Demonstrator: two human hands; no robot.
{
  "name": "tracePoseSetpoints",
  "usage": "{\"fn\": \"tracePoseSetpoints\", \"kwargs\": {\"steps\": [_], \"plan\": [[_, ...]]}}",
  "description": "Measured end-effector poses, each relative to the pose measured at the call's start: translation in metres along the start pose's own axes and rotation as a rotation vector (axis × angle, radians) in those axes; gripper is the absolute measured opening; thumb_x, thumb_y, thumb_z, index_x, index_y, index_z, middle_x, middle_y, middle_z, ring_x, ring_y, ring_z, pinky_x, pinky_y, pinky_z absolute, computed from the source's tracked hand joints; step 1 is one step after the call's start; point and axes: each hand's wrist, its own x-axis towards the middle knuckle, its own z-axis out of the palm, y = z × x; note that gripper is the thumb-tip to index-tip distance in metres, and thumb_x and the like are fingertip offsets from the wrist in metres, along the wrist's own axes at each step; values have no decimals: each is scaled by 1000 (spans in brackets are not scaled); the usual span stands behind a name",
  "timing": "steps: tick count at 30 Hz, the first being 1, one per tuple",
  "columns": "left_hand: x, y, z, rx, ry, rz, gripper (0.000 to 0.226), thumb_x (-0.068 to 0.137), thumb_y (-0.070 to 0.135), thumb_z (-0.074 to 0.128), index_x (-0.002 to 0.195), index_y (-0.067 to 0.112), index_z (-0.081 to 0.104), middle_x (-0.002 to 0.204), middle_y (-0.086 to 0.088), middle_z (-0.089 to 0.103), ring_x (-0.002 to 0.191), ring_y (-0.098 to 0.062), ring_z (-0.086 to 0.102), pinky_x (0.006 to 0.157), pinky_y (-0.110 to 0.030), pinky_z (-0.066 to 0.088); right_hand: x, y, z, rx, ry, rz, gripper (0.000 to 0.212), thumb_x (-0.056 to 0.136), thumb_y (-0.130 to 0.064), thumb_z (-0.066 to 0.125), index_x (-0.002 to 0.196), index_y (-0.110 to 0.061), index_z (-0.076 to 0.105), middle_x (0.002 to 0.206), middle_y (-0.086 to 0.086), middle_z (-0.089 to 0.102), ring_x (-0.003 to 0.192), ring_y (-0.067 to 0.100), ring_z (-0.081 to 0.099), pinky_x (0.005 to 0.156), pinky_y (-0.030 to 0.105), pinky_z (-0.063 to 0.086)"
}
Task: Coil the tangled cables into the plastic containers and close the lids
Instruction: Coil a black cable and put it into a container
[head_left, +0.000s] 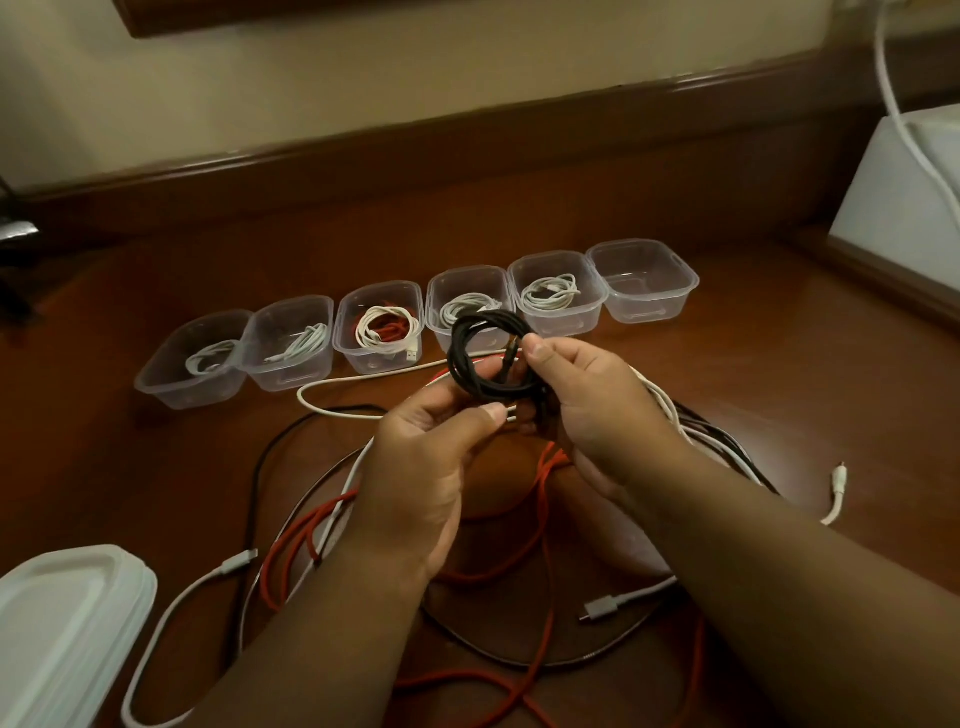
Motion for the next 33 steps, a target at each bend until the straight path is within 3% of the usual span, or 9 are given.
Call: {"fn": "tracePoseSetpoints", "kwargs": {"steps": [2,5,11,15,19,22,24,28,33], "plan": [[-2,1,1,-18,-5,-2,29,71,1,70,99,8,74,101,-14,75,94,-25,73,78,-29,59,0,1,0,-61,17,-23,27,102,-25,51,85,-13,68,72,4,70,59,13,60,53,27,49],[-1,0,0,-30,53,-5,25,72,4,63,95,5,72,93,-12,76,83,-20,74,65,-22,57,-1,1,0,-222,-14,-54,25,103,-26,49,91,-13,67,73,3,67,59,12,60,52,26,49],[-3,-6,3,91,120,12,27,85,-8,61,83,14,76,92,-12,76,88,-21,73,79,-31,54,-6,-2,1,-359,14,-60,31,106,-27,39,90,-12,61,78,3,59,67,9,55,62,28,47],[-2,-6,0,149,155,36,29,86,-5,63,79,18,79,91,-9,77,93,-19,73,88,-35,52,-7,1,-1,-271,-59,-44,28,103,-31,40,80,-29,54,74,-10,54,67,5,51,63,22,42],[-4,-5,-1,299,112,91,30,87,-3,66,100,23,76,101,-5,77,102,-22,71,96,-46,52,-5,8,2,-409,-104,-69,44,81,-65,55,105,-29,61,99,-5,71,95,10,66,86,39,54],[-5,-7,-4,382,88,92,51,83,-5,71,122,26,60,103,-4,75,101,-20,72,93,-46,55,-3,6,3,-513,-31,-112,22,98,-38,52,110,-23,60,102,-3,69,99,13,64,93,46,51],[-4,-6,-5,333,62,67,56,82,-8,71,123,27,54,102,-5,75,98,-21,72,87,-44,58,-2,5,0,-526,-46,-127,16,101,-25,48,107,-18,61,99,3,69,97,18,65,89,46,51],[-1,5,-7,339,86,55,24,89,5,64,107,21,63,74,2,73,72,-10,71,69,-33,58,-5,3,-2,-582,-170,-123,17,101,-22,46,107,-19,62,98,6,68,93,20,65,81,40,55],[10,3,-16,291,184,33,15,92,6,62,99,17,70,61,2,63,70,-19,60,91,-59,53,-1,-3,-6,-346,-252,5,15,102,-18,49,94,-20,61,63,0,48,50,8,42,51,29,33]]}}
